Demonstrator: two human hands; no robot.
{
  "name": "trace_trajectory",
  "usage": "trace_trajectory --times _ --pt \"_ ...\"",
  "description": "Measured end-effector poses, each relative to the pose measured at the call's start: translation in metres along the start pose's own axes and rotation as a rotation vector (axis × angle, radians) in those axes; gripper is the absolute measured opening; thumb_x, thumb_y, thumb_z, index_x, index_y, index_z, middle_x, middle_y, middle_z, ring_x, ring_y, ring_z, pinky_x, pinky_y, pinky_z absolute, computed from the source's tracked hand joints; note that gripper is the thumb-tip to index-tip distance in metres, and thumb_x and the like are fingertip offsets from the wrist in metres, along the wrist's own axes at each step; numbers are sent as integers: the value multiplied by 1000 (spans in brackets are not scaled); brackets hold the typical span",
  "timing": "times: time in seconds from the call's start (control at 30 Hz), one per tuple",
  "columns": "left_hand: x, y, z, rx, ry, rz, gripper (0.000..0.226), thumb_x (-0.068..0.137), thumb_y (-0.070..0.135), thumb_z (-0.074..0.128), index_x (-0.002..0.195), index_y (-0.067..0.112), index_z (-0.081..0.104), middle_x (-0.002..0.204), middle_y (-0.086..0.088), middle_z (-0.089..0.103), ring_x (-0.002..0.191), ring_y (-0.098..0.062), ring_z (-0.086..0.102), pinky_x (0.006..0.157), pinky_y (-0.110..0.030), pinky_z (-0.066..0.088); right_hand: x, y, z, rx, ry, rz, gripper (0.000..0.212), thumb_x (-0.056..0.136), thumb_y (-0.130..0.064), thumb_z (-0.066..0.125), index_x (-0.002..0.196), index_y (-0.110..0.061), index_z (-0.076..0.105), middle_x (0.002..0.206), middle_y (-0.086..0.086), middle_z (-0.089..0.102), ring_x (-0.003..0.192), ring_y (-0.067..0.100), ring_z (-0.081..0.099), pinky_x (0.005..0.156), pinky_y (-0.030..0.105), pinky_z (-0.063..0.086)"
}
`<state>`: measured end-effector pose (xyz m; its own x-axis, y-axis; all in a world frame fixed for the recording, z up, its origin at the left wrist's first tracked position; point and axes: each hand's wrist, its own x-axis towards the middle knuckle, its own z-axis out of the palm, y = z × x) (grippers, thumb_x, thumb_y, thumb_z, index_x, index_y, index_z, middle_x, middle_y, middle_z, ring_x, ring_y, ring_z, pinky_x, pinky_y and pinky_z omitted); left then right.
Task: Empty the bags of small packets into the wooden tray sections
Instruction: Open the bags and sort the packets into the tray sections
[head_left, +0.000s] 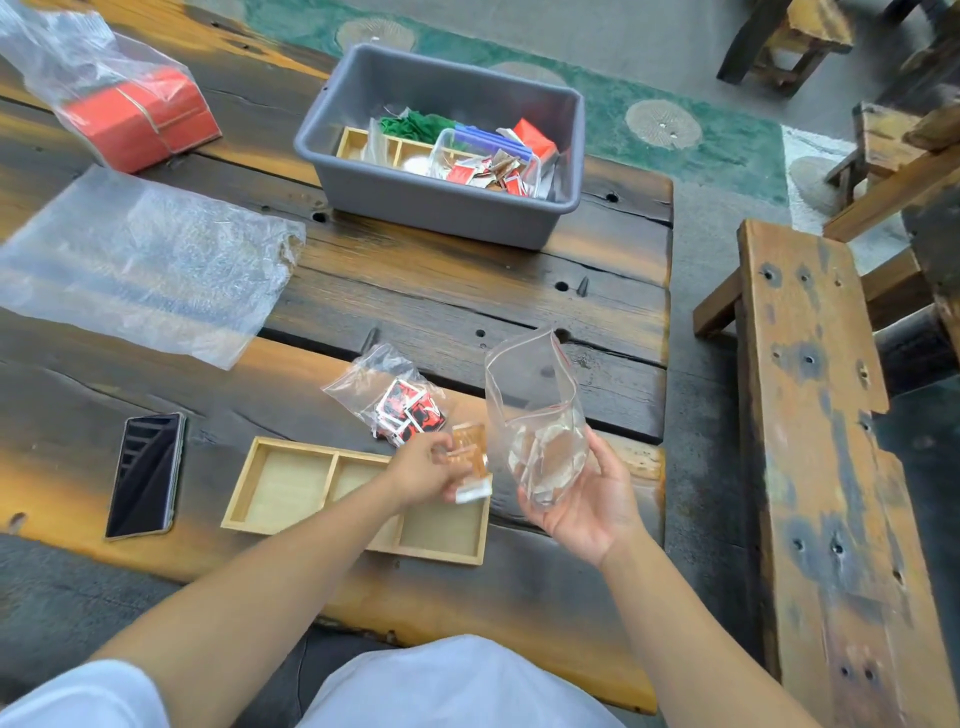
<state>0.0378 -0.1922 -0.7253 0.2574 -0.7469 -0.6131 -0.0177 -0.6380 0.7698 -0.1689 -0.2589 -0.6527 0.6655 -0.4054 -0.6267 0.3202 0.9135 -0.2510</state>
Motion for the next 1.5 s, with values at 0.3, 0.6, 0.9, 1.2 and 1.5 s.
trace_trajectory --times 0.3,0.6,0.9,1.2,1.5 --pt "14 15 -9 -187 117 -239 9 90 1 65 88 4 57 90 -16 62 60 -22 65 53 -27 61 14 -5 -7 -8 38 13 51 89 -47 61 132 -20 57 117 13 66 96 33 67 80 41 51" --pt "-18 50 -14 -514 -276 -150 37 92 1 62 128 6 58 110 -18 71 89 -30 71 76 -38 61 24 -2 -12 -107 118 27 50 90 -42 61 133 -16 59 119 16 66 93 35 67 73 43 56" --pt "-40 31 -29 -369 -110 -198 27 97 37 56 105 12 63 89 -5 64 67 -18 56 57 -28 55 11 -3 -30 -503 365 -127 30 89 -31 67 116 -21 60 100 10 74 81 28 71 82 47 57" --pt "-56 -17 12 -458 49 -326 16 95 11 53 103 12 68 90 -10 74 79 -26 70 77 -40 58 4 12 -6 -1147 508 -438 18 85 -44 62 82 -28 67 72 -4 67 75 20 70 69 35 55" --pt "-54 -31 12 -777 63 -475 57 97 59 40 119 9 55 110 -20 63 124 -44 53 103 -53 42 8 44 24 -1642 484 -666 29 90 -44 53 65 -32 48 80 0 62 82 21 55 72 36 45"
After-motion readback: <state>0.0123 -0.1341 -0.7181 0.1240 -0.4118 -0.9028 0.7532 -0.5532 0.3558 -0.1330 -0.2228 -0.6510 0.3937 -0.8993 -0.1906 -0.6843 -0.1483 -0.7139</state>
